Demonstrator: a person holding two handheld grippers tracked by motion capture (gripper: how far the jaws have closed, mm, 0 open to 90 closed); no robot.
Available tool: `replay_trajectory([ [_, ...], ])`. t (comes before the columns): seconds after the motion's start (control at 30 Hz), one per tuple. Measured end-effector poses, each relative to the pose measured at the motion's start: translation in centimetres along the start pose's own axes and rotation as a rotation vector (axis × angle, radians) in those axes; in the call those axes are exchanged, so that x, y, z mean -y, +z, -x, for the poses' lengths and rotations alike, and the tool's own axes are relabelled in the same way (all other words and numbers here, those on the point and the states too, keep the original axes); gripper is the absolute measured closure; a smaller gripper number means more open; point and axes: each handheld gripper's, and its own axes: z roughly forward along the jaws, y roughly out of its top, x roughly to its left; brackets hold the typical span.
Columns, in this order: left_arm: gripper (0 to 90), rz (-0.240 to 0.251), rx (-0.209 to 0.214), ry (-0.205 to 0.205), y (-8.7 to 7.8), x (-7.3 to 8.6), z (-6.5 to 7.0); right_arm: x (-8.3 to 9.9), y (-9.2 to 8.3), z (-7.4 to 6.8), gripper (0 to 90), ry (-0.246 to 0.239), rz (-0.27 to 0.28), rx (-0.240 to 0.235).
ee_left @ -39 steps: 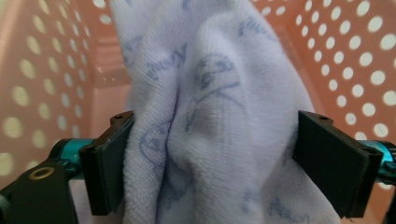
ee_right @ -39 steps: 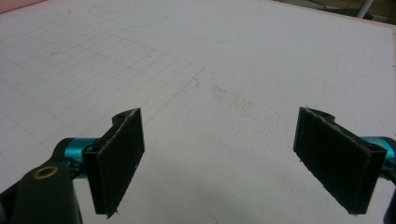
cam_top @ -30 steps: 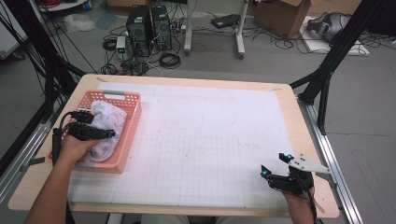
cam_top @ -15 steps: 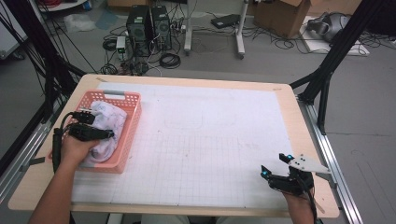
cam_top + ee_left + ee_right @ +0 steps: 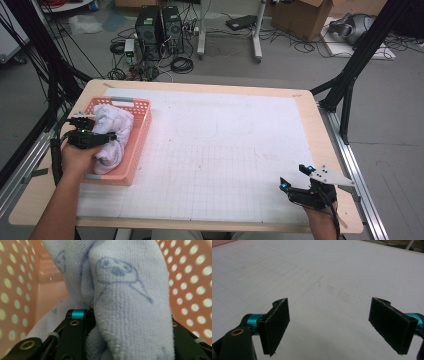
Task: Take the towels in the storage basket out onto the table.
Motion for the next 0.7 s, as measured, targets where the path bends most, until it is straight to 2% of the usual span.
replay_trajectory([
  [0.3, 59.9, 0.169, 0.043, -0.022, -2.0, -0.2, -0.4, 0.0, -0.1, 0.1, 15.5, 0.003, 0.003, 0.006],
  [0.57, 59.9, 0.313, 0.077, -0.004, -3.8, 0.1, -0.7, 0.0, -0.2, 0.1, 15.6, 0.001, 0.001, 0.004],
  [0.7, 59.9, 0.401, 0.108, 0.033, -4.8, 0.6, -0.7, 0.0, -0.2, 0.1, 15.6, 0.003, 0.003, 0.006],
])
